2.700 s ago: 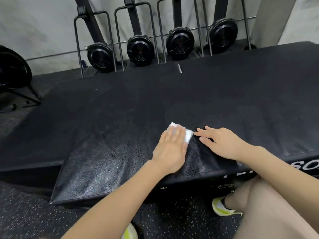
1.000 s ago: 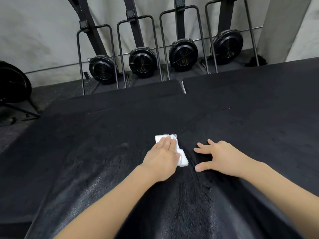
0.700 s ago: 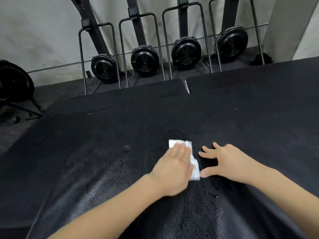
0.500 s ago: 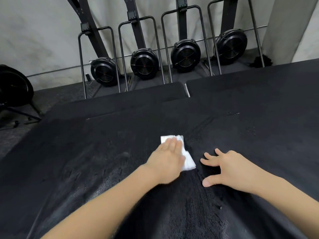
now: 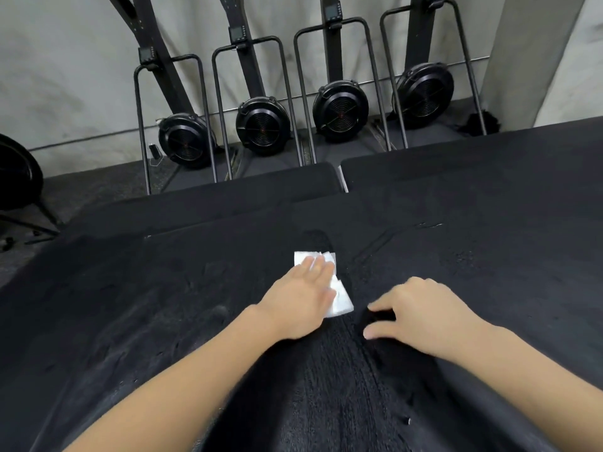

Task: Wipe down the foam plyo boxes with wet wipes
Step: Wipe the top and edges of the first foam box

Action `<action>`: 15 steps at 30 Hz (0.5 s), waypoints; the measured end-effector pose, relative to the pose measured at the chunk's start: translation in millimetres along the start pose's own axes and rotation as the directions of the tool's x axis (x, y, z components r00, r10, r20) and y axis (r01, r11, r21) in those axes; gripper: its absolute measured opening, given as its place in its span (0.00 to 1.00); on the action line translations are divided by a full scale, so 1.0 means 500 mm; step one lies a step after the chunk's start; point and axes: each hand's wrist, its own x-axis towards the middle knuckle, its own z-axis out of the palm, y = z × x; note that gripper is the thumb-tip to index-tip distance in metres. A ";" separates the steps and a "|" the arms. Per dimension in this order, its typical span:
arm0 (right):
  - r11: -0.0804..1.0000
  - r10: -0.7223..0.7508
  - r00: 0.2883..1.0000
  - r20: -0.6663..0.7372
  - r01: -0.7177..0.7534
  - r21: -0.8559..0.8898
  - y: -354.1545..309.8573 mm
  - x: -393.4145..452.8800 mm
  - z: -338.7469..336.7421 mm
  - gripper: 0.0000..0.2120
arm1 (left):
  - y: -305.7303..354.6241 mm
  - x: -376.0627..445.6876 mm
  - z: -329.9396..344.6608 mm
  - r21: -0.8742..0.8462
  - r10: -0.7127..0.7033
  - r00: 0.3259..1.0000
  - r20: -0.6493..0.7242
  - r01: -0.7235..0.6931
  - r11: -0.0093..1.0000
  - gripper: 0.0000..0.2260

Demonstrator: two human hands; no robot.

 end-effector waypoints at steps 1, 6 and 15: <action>1.000 0.003 0.997 -0.074 -0.004 -0.018 -0.003 0.011 -0.008 0.26 | 0.010 -0.019 0.002 0.001 0.009 1.000 0.009 -0.009 1.000 0.26; 0.999 0.008 0.954 -0.301 0.005 0.040 0.024 0.124 -0.010 0.20 | 0.050 -0.080 -0.001 -0.055 0.009 1.000 0.028 -0.008 0.998 0.27; 0.997 0.020 0.998 0.056 -0.025 0.076 0.081 0.256 0.009 0.34 | 0.024 -0.024 -0.011 0.068 0.008 0.991 0.131 -0.017 0.998 0.28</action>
